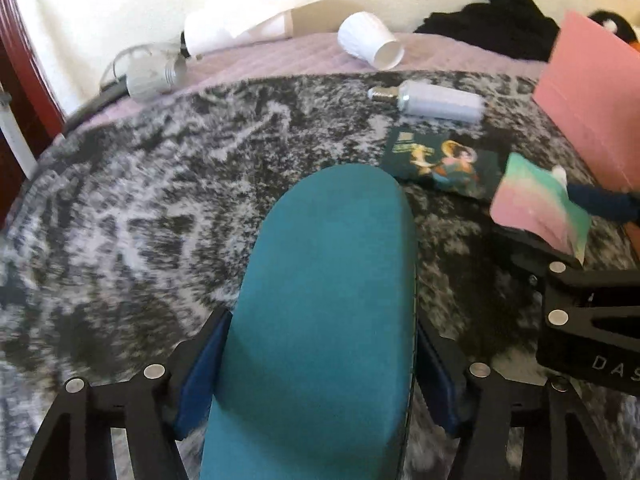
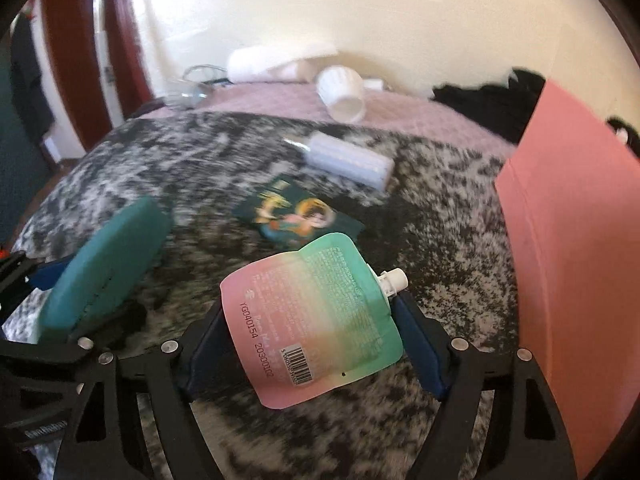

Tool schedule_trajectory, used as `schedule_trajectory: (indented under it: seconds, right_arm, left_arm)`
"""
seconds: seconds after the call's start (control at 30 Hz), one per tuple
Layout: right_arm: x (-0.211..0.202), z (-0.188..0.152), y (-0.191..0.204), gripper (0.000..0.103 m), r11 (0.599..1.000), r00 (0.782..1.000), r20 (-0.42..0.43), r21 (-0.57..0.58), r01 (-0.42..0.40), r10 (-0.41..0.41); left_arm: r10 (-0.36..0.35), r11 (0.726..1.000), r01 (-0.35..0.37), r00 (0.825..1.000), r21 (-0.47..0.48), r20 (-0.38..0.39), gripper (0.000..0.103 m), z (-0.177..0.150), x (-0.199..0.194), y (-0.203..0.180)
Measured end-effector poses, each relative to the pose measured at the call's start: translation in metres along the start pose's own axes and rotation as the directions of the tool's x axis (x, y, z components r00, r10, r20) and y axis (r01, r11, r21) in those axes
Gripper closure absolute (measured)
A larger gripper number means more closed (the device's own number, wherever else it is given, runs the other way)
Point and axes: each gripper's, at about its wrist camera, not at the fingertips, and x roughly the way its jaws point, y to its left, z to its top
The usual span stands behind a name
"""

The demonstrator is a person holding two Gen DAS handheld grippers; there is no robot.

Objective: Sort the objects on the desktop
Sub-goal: 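Carry case and pouch over the pink box and open both tools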

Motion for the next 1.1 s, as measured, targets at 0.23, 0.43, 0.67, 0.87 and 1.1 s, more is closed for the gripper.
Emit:
schedule_trajectory:
  seconds: [0.23,0.43,0.67,0.87,1.1]
  right_arm:
    - [-0.087,-0.017,-0.01,0.021,0.993,0.994,0.097,0.099,-0.067,0.057]
    - [-0.181,-0.061,-0.051,0.021,0.988,0.977,0.211,0.15,-0.048,0.015]
    - [-0.244,-0.105,-0.145,0.021,0.904,0.944,0.328,0.412,-0.119,-0.025]
    - [-0.247,-0.118,-0.221,0.021,0.784,0.915,0.337,0.62,-0.037,-0.223]
    - [-0.24,-0.121,-0.274,0.021,0.719,0.899,0.301,0.695,0.022,-0.318]
  left_arm:
    - [0.051,0.997,-0.059,0.99,0.056,0.132,0.031,0.008,-0.082,-0.008]
    - [0.061,0.987,-0.097,0.964,0.131,0.26,0.031,0.016,-0.155,-0.046]
    - [-0.083,0.986,0.017,0.917,0.168,0.39,0.031,0.028,-0.205,-0.137]
    - [-0.246,0.963,0.187,0.901,0.194,0.358,0.031,0.025,-0.19,-0.223]
    - [-0.263,0.956,0.202,0.914,0.214,0.309,0.033,0.039,-0.145,-0.285]
